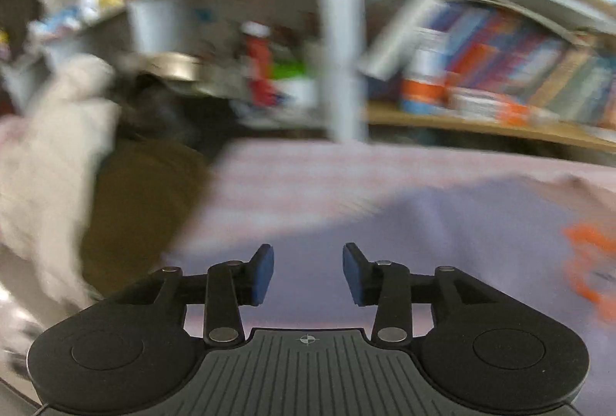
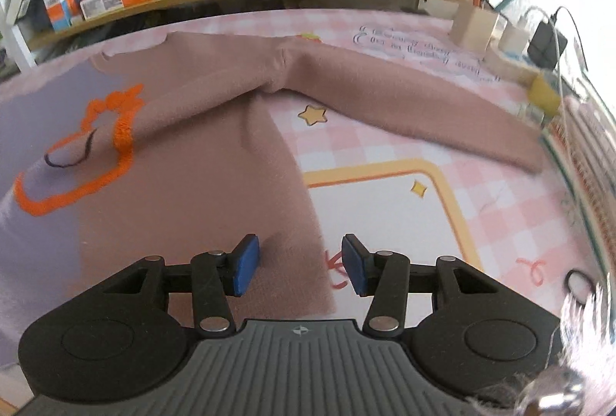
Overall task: Fold clothes
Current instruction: 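Grasp the sweater hem with both grippers and pull it straight to flatten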
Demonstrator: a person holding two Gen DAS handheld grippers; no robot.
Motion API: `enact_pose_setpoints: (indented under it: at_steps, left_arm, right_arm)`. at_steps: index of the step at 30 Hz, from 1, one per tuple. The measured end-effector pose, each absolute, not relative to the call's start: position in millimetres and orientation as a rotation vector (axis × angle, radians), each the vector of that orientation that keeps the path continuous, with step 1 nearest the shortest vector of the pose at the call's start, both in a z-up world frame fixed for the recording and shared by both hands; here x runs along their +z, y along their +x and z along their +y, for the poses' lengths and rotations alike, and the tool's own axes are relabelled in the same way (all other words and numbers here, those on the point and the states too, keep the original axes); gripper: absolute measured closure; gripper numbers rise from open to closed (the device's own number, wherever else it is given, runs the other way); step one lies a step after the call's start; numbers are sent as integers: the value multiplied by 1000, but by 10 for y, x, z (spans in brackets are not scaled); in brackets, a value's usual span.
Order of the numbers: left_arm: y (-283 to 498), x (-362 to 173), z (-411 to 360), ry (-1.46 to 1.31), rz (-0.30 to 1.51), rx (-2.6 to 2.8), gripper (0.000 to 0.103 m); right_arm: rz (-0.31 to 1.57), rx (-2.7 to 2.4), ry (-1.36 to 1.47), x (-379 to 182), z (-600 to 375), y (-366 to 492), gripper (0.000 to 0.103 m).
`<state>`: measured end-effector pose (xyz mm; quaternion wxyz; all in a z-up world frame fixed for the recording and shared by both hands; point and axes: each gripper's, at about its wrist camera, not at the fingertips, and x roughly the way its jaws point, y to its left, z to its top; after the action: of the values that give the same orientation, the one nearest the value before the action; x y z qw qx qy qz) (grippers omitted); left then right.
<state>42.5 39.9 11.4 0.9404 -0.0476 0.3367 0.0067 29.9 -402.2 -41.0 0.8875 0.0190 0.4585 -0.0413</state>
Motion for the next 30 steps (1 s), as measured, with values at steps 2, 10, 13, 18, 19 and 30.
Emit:
enact_pose_setpoints:
  at_steps: [2, 10, 13, 18, 19, 30]
  left_arm:
    - [306, 60, 335, -122, 712, -27, 40]
    - [42, -287, -34, -281, 875, -193, 32]
    - [41, -330, -13, -324, 898, -204, 32]
    - [94, -375, 5, -340, 900, -209, 32]
    - [106, -369, 23, -347, 896, -210, 32]
    - [168, -403, 112, -388, 928, -240, 35]
  right_arm:
    - [960, -91, 41, -426, -4044, 305, 58]
    - [984, -114, 109, -477, -4136, 241, 60]
    - [996, -98, 163, -497, -4161, 202, 73]
    - [990, -12, 199, -346, -4075, 111, 94]
    - [985, 8, 208, -279, -4050, 84, 94]
    - [1045, 59, 289, 196, -3898, -427, 67]
